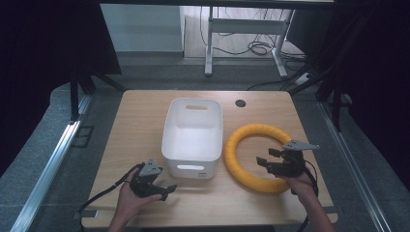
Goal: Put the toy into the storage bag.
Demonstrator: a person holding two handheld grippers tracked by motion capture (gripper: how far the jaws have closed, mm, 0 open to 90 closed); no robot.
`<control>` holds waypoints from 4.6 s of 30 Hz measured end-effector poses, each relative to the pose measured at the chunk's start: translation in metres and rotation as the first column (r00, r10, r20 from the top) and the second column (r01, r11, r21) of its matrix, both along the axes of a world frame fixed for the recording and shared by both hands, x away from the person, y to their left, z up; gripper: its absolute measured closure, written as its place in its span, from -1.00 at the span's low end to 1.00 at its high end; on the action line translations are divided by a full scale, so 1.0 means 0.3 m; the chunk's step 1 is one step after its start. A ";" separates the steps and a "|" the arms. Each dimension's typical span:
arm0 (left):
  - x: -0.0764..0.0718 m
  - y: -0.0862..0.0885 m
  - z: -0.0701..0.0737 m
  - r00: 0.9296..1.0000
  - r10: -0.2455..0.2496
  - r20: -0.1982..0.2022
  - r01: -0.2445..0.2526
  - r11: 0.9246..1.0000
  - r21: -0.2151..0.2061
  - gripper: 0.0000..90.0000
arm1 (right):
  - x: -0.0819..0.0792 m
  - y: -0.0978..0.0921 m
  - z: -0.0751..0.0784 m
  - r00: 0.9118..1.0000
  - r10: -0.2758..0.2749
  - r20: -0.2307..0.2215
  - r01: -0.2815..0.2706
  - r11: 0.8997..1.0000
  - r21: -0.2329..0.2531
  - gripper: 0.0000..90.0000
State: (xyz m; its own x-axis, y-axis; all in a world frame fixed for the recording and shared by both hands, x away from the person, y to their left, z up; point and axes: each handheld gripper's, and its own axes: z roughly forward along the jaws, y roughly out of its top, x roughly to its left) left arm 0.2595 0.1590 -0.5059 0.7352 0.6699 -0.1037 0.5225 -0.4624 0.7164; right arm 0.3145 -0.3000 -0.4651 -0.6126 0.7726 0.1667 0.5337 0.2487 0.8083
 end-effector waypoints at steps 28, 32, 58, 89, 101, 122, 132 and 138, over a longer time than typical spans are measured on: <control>0.003 -0.004 -0.005 1.000 -0.007 -0.013 0.007 1.000 0.001 -0.66 | 0.058 0.277 -0.008 0.942 0.239 -0.236 -0.303 0.907 -0.291 -0.27; 0.002 -0.005 -0.005 1.000 -0.007 -0.013 0.007 1.000 0.001 -0.66 | 0.057 0.300 -0.033 0.927 0.248 -0.279 -0.337 0.879 -0.337 -0.26; 0.002 -0.008 -0.008 1.000 -0.012 -0.022 0.012 1.000 0.000 -0.66 | 0.077 0.360 -0.111 0.865 0.218 -0.453 -0.454 0.725 -0.518 -0.09; 0.002 -0.008 -0.006 1.000 -0.015 -0.022 0.014 1.000 -0.012 -0.66 | 0.141 0.244 0.016 0.842 0.293 -0.454 -0.427 0.875 -0.227 0.09; 0.002 -0.007 -0.006 1.000 -0.014 -0.022 0.014 1.000 -0.015 -0.66 | 0.173 0.156 0.107 0.873 0.299 -0.385 -0.348 0.935 -0.063 0.09; 0.002 -0.006 -0.005 1.000 -0.016 -0.020 0.015 1.000 -0.015 -0.66 | 0.164 0.042 0.207 0.927 0.281 -0.247 -0.275 0.960 0.057 0.10; 0.002 -0.005 -0.004 1.000 -0.015 -0.019 0.015 1.000 -0.015 -0.66 | 0.151 -0.002 0.250 0.948 0.268 -0.174 -0.250 0.961 0.120 0.10; 0.003 -0.006 -0.006 1.000 -0.018 -0.019 0.018 1.000 -0.012 -0.66 | 0.128 -0.019 0.299 0.958 0.270 -0.093 -0.251 0.953 0.171 0.10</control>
State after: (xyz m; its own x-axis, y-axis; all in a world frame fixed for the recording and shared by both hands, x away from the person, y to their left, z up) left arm 0.2605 0.1572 -0.5075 0.7449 0.6553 -0.1256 0.5275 -0.4632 0.7122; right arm 0.3529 -0.3058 -0.3753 -0.7587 0.5473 0.3532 0.5583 0.2671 0.7855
